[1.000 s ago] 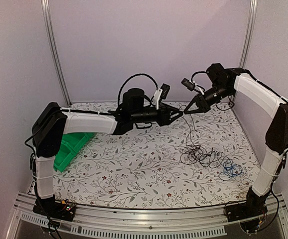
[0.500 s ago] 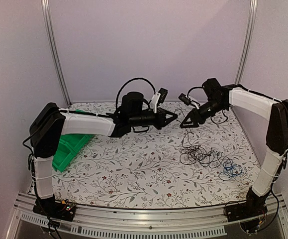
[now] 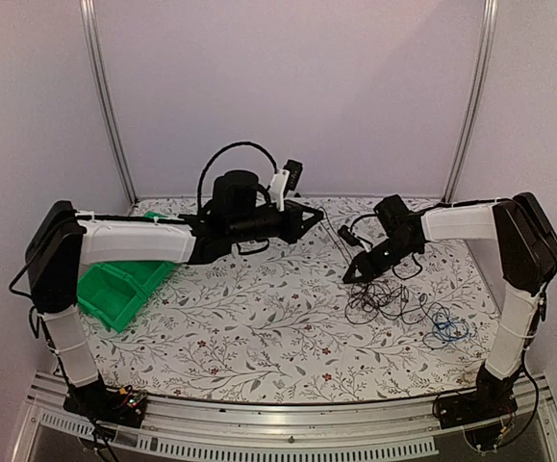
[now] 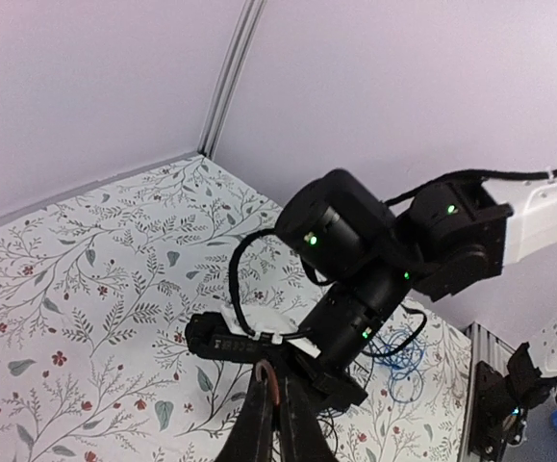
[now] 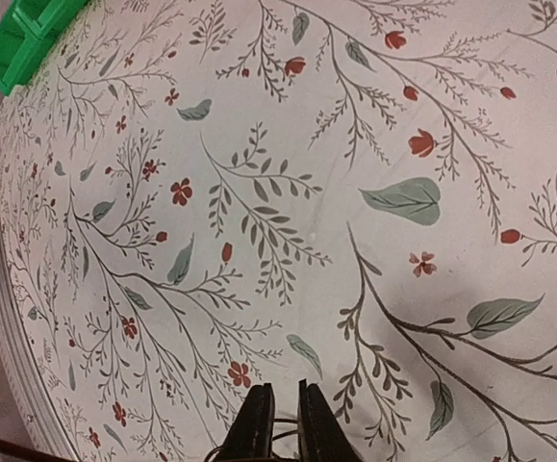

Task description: Untangle the cables

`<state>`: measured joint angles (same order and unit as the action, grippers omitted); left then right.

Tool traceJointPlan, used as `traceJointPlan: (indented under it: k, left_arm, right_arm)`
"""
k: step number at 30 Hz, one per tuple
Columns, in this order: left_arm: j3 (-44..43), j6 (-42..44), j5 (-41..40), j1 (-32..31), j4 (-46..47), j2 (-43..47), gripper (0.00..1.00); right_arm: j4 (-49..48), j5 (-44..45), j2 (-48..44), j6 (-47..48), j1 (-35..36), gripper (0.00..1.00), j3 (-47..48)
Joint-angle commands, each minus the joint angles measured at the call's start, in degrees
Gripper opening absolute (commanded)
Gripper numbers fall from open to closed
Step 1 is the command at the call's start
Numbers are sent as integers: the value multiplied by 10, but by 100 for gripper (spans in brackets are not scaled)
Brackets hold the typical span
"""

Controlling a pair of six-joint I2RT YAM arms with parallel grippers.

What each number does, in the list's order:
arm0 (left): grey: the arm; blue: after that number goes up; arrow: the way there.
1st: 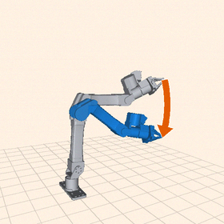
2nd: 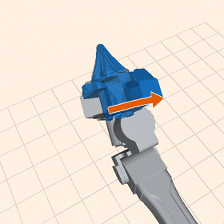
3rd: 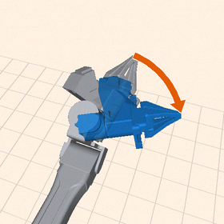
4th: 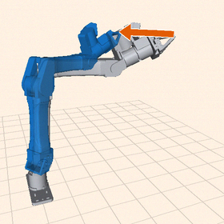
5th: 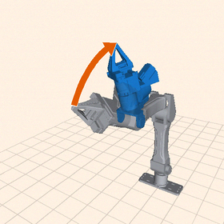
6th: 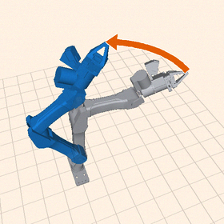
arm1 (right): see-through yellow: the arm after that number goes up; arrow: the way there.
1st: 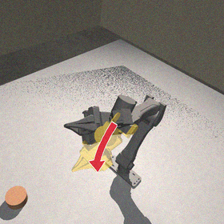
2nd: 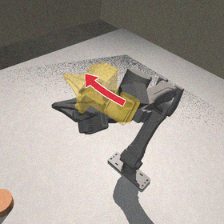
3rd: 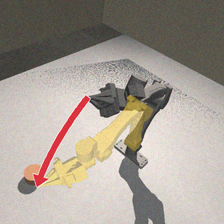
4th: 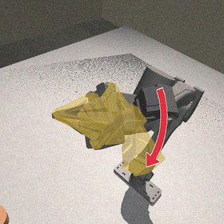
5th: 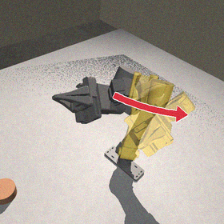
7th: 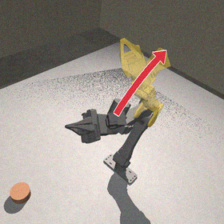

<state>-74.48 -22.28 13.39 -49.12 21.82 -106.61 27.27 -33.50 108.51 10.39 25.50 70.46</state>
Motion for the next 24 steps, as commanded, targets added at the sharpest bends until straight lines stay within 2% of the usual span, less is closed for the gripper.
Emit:
traceJointPlan:
  k: [1, 3, 7, 10, 12, 15, 19, 20, 21, 22, 24]
  left_arm:
    - [0, 30, -67, -2, -2, 96, 0]
    - [-3, 44, -90, -2, -22, 127, 0]
    - [-33, 100, -157, 0, -61, 193, 0]
    - [-99, 142, -195, 0, -78, 219, 0]
    - [-159, 170, -194, -1, -87, 215, 0]
    - [-238, 195, -178, 1, -136, 181, 0]
    - [-213, 185, -145, -1, -171, 147, 0]
    - [-195, 174, -139, -2, -172, 144, 7]
    - [-171, 164, -138, -4, -170, 142, 18]
    - [-144, 155, -142, -6, -164, 142, 34]
    - [-85, 132, -155, -8, -144, 143, 51]
  right_arm:
    - [-36, 36, 5, -36, -6, 6, -47]
    - [-36, 45, 7, -42, -14, 1, -63]
    - [-33, 97, 2, -49, -31, 0, -84]
    - [-33, 134, 0, -53, -48, 0, -95]
    - [-29, 153, 5, -53, -55, 0, -97]
    - [-24, 132, 6, -39, -65, 0, -95]
    - [-4, 88, -14, -11, -67, 0, -63]
    - [3, 81, -20, -5, -67, 0, -54]
    - [10, 75, -31, 2, -66, 0, -44]
    - [16, 69, -39, 7, -66, 0, -36]
    - [23, 61, -58, 16, -66, 0, -27]
